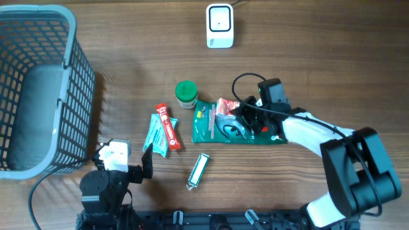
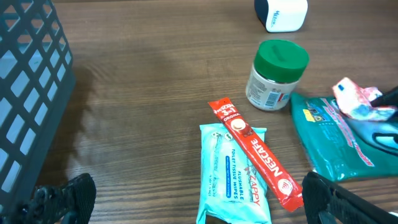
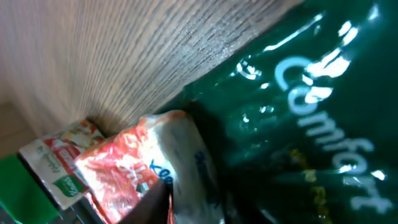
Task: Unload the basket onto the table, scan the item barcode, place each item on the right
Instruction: 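Reach the right gripper to the Kleenex pack on the green pack and grasp it, then lift the Kleenex pack and hold it over the white barcode scanner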
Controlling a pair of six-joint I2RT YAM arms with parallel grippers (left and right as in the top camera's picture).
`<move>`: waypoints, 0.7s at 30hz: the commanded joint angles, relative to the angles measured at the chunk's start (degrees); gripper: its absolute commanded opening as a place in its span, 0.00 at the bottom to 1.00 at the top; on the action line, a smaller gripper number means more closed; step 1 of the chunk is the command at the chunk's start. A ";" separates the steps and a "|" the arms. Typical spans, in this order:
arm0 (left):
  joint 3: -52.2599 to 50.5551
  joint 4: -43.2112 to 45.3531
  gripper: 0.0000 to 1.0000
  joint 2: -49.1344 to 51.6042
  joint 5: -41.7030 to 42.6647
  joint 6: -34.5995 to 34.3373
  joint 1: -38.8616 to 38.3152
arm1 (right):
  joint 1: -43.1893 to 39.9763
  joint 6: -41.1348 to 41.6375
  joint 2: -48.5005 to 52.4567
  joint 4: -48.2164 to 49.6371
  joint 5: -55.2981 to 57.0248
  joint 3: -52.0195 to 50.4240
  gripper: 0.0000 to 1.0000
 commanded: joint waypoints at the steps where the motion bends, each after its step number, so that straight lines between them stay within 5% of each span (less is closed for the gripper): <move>1: -0.50 0.17 1.00 -0.15 -0.52 -0.55 0.22 | 0.24 0.63 3.26 -1.38 0.52 -0.59 0.04; 6: -0.50 0.17 1.00 -0.15 -0.52 -0.57 0.22 | 0.24 -7.37 -3.58 -2.49 -2.32 -0.57 0.04; 21: -0.50 0.15 1.00 -0.15 -0.52 -0.57 0.22 | 0.24 -23.41 -51.06 -26.75 6.62 -0.57 0.05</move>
